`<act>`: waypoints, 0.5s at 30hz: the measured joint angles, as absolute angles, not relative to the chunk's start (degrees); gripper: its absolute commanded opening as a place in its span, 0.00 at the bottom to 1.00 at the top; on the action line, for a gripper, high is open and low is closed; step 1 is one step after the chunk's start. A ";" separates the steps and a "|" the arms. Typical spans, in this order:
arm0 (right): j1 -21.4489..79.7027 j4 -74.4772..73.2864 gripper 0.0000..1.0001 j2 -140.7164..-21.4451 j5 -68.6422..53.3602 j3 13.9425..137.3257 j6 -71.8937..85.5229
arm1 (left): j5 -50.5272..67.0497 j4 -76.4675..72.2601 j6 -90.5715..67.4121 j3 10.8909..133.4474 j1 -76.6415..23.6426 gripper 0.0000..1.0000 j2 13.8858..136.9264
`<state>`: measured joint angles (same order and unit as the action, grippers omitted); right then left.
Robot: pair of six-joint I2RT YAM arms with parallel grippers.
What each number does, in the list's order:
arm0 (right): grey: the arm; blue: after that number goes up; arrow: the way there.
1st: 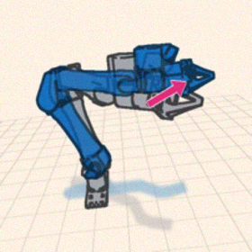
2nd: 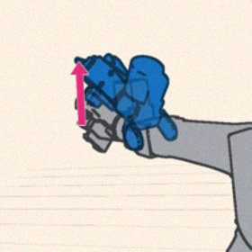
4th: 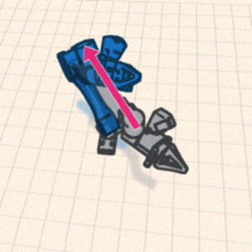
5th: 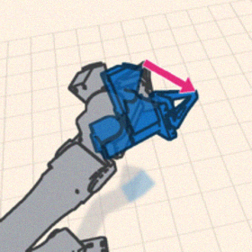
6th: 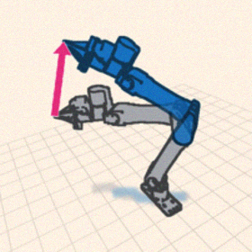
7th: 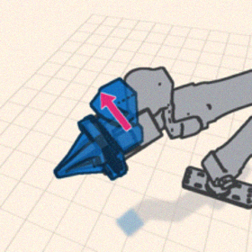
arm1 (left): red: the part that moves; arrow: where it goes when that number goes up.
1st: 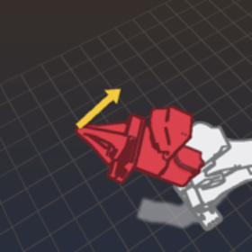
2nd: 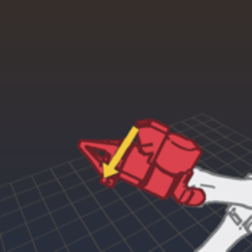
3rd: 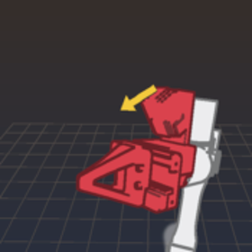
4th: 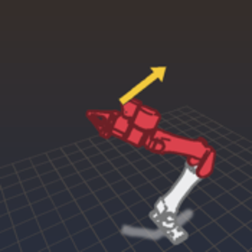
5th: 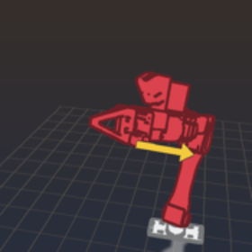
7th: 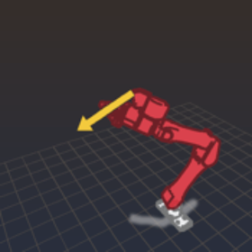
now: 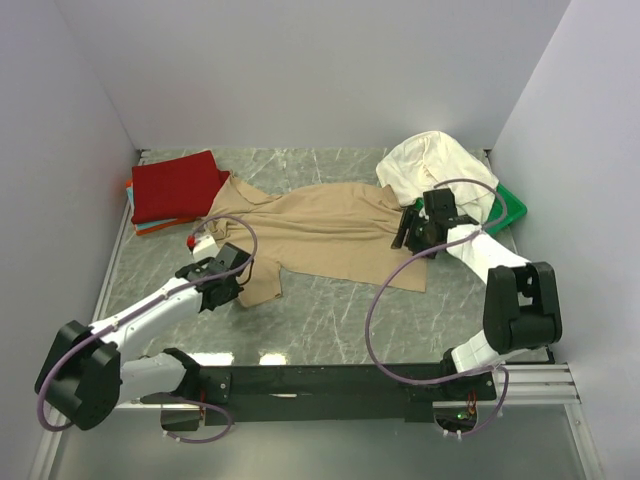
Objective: Fold and stack the t-shirts
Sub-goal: Fold the tshirt
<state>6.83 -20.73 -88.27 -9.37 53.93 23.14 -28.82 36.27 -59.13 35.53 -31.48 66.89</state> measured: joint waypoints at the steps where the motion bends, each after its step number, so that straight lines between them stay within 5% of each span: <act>1: 6.83 -21.58 0.71 -87.61 -8.21 53.30 23.20 | -28.82 35.68 -58.65 35.53 -31.48 0.01 66.13; 15: 6.52 -30.13 0.71 -85.01 3.09 47.42 26.41 | -27.49 28.64 -51.40 34.59 -31.48 0.01 61.95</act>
